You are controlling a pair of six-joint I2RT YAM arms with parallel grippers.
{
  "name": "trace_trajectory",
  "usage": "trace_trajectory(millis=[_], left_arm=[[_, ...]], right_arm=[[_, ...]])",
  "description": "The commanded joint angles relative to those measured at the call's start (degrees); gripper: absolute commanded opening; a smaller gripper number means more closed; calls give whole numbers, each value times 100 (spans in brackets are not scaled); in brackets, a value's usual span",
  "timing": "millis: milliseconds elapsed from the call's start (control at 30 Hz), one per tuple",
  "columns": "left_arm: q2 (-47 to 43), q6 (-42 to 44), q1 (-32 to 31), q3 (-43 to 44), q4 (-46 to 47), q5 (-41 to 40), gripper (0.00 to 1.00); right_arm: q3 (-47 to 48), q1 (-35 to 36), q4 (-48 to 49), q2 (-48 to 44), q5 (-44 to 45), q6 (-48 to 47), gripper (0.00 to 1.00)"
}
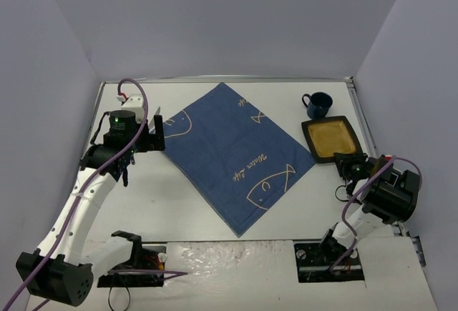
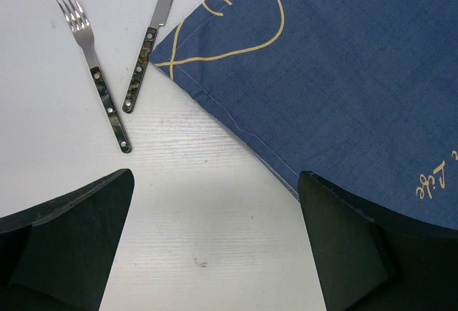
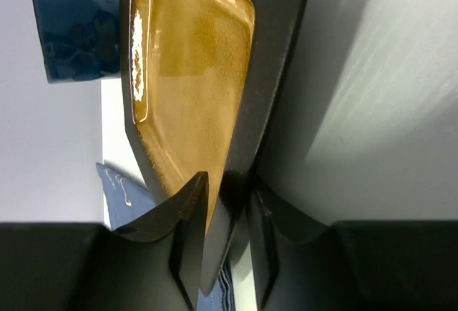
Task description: Set the dinner table for one person
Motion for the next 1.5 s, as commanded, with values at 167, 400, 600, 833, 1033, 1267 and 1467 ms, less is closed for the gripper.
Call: trace_trajectory(millis=[167,400,600,833,1033,1267,1467], left_arm=[[-33,105,-14,139,177,-87,97],[55,60,-7,165,221,21,97],[68,35,-6,174,224,-29,97],[105,1,-6,164,273,-11,97],[46,18,-6,130,315,-95,97],[72,11,10,130,325,-96,97],[11,17,21,78,368,-140,97]], right_arm=[[-292,-284,-644,-233,273,-200,0],[-131,-317,-2104,-2181,298,-102,0],[206,-387,-3229,-3701,71,3,0],[222,-193,-3052,-4213,-609,341,0],[366,111,-2732,-4504,-996,520,0],[739,1999,-2033,-4255,-548,557,0],[926,3923,-736,-3148,960,638,0]])
